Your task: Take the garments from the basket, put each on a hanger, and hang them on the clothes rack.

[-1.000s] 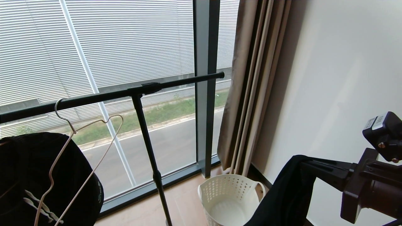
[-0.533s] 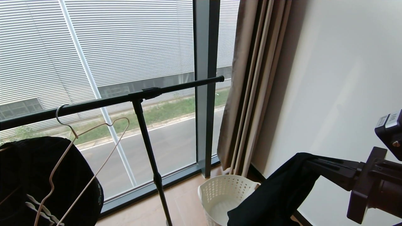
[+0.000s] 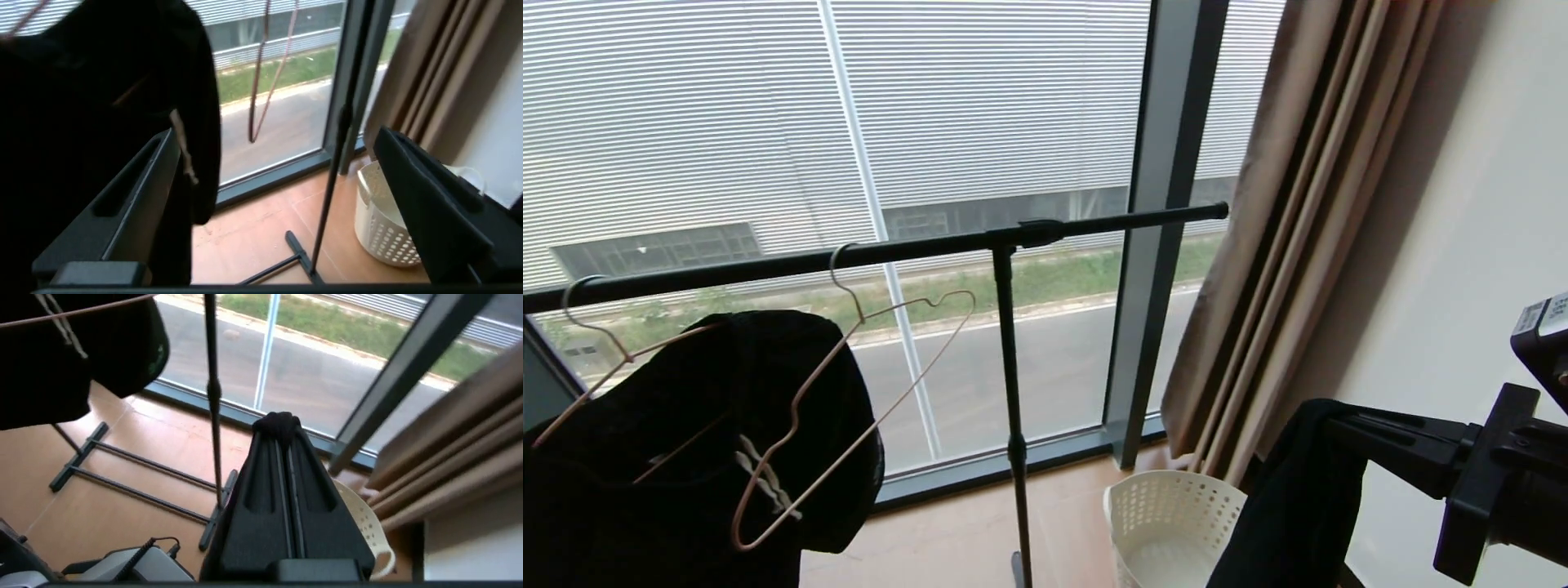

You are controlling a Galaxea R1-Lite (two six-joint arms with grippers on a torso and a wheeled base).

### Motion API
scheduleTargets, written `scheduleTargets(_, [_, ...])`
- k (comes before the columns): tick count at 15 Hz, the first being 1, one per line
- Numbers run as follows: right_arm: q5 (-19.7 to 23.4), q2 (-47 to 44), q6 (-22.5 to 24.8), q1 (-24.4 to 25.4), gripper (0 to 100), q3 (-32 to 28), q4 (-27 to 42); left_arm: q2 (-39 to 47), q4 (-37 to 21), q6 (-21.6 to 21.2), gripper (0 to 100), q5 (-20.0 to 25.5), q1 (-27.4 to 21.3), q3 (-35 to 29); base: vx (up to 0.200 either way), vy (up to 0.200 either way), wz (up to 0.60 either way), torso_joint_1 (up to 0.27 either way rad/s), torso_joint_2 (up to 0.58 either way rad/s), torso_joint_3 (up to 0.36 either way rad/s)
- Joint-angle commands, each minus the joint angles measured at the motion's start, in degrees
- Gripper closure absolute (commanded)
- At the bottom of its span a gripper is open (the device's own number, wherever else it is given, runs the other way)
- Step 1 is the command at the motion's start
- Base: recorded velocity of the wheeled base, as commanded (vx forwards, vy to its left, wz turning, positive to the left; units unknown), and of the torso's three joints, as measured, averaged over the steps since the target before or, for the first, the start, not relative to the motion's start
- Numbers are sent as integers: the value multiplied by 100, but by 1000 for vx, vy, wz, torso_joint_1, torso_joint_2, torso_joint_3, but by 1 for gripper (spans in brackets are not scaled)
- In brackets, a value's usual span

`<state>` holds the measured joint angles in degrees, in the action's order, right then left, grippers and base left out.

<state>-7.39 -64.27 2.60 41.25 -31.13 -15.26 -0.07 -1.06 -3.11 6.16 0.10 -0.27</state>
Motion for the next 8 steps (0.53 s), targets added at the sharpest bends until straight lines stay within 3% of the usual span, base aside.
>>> scheduleTargets(1, [0, -7, 4, 6, 100, 2, -3, 7, 1, -6, 0, 0, -1, 0, 0, 0, 600, 17, 7, -2])
scheduleTargets(4, [0, 90, 13, 6, 100, 2, -3, 7, 1, 3, 0, 0, -1, 0, 0, 0, 0, 0, 0, 0])
scheduleTargets(5, [0, 90, 4, 6, 100, 2, -3, 7, 1, 3, 0, 0, -1, 0, -200, 0, 0, -2, -2, 2])
scheduleTargets(7, [0, 90, 13, 6, 100, 2, -3, 7, 1, 3, 0, 0, -1, 0, -200, 200, 0, 7, 2, -2])
scheduleTargets(8, [0, 90, 13, 6, 100, 2, -3, 7, 1, -6, 0, 0, -1, 0, 0, 200, 0, 12, 7, -2])
